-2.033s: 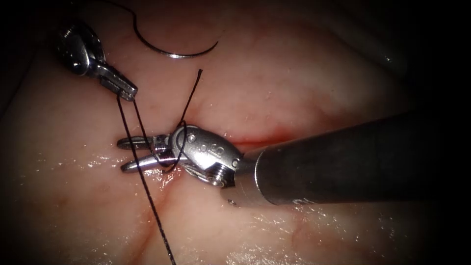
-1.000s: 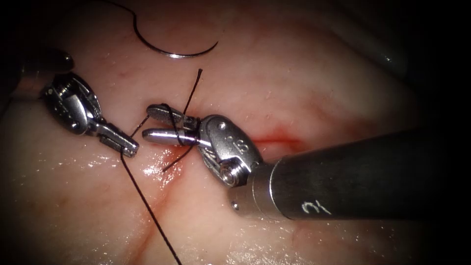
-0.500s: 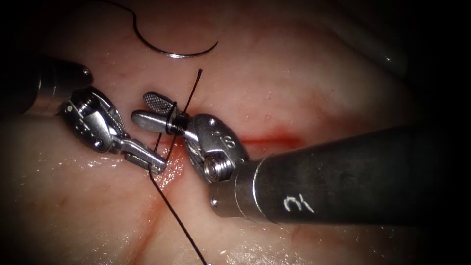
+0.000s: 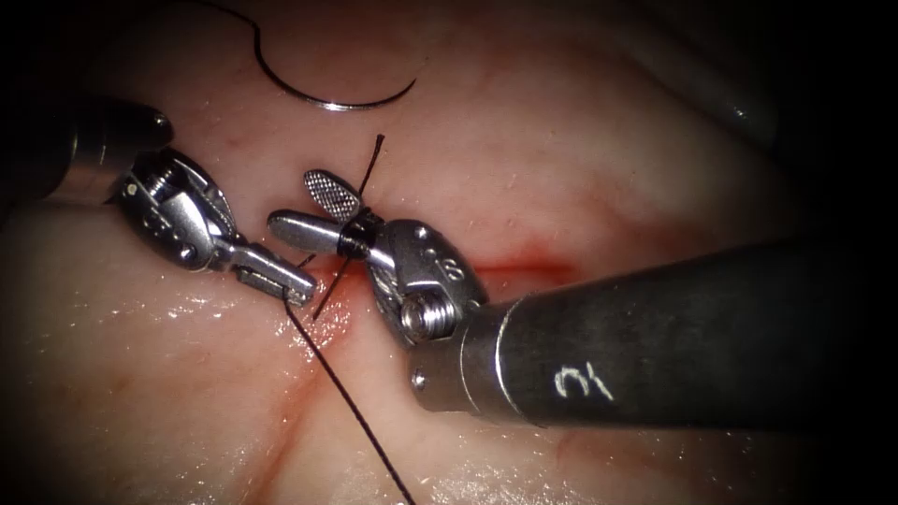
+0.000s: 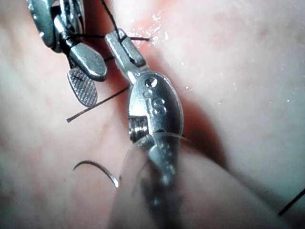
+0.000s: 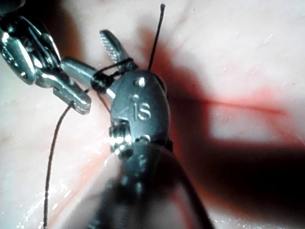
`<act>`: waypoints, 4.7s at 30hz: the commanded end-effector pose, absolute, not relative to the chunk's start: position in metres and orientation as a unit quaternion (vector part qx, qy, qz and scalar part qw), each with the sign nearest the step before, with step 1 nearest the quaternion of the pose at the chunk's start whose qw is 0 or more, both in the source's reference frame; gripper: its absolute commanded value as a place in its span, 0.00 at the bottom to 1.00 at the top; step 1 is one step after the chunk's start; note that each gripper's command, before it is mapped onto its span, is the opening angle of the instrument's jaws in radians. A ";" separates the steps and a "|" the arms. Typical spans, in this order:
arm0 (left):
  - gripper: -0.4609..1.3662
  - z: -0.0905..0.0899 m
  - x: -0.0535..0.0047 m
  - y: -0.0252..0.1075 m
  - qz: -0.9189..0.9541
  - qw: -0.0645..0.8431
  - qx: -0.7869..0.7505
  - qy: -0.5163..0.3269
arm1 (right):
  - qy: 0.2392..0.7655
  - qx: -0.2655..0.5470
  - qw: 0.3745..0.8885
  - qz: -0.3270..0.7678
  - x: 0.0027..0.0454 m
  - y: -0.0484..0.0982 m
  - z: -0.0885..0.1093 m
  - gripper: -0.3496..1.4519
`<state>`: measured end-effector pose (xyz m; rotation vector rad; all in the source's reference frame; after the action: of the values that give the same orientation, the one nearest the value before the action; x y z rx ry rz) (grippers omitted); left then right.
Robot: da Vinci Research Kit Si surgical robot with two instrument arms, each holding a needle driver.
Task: Wound Closure
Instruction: Grab the suture tail with the right tool, then tension the suture by pulling down with the right tool and up with the left
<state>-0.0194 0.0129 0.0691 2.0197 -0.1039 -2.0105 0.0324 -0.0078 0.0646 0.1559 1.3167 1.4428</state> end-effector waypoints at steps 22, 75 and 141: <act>0.06 0.072 -0.0201 0.015 -0.704 0.133 0.697 -0.025 | 0.472 0.039 0.541 0.696 0.0274 -0.007 0.070 0.63; 0.06 0.074 -0.0175 0.020 -0.728 0.074 0.682 -0.003 | 0.466 0.049 0.547 0.694 0.0286 -0.008 0.069 0.00; 0.06 0.087 -0.0221 0.042 -0.771 -0.085 0.631 -0.011 | 0.459 0.042 0.722 0.516 0.0391 -0.024 0.056 0.00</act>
<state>-0.0224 0.0428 0.0871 2.1007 -0.0578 -2.5677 0.0389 -0.0237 0.0557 0.1032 1.0090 1.1492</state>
